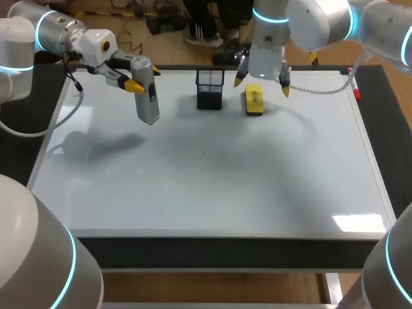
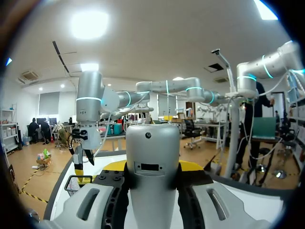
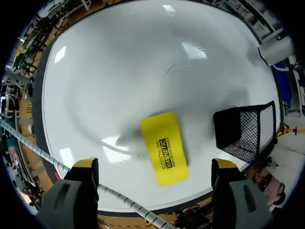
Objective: Pick up the inspection probe, press it on each red-marked spot on the whiteboard one by one, put down the probe, pick up the eraser, and wipe off all the red marks.
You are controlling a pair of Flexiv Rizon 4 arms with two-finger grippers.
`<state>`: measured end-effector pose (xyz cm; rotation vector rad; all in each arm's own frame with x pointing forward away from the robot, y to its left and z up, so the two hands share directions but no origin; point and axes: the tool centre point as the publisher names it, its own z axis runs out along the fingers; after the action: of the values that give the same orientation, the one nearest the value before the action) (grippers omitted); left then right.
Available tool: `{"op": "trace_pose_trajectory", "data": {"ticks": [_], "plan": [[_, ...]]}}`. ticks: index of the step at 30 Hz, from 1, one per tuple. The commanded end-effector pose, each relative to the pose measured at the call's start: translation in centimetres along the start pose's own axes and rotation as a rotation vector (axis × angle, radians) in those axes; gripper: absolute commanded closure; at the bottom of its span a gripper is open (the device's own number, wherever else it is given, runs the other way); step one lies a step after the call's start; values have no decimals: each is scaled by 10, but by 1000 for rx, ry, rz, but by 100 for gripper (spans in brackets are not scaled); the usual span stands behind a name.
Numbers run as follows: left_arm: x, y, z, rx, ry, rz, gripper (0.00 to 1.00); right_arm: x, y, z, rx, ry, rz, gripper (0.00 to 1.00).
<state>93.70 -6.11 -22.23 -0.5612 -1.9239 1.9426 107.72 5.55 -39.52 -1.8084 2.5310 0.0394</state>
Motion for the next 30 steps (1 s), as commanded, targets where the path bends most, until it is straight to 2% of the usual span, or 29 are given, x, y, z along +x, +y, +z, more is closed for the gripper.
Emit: {"op": "trace_pose_trajectory", "data": {"ticks": [1,7,11,19,24,27,30], "plan": [[0,-1,0,-1,2,-1,100,18,1,-17,-10,-72,94,0],[0,-1,0,-1,2,-1,100,32,-1,-37,-70,-181,275,0],[0,-1,0,-1,2,-1,100,40,-2,-53,-95,-219,362,0],[0,-1,0,-1,2,-1,100,51,-7,-89,-193,-185,567,0],[0,-1,0,-1,2,-1,100,57,-8,-107,-238,-242,657,0],[0,-1,0,-1,2,-1,100,58,-7,-113,-246,-255,684,0],[0,-1,0,-1,2,-1,100,60,-6,-117,-292,-262,727,0]]}}
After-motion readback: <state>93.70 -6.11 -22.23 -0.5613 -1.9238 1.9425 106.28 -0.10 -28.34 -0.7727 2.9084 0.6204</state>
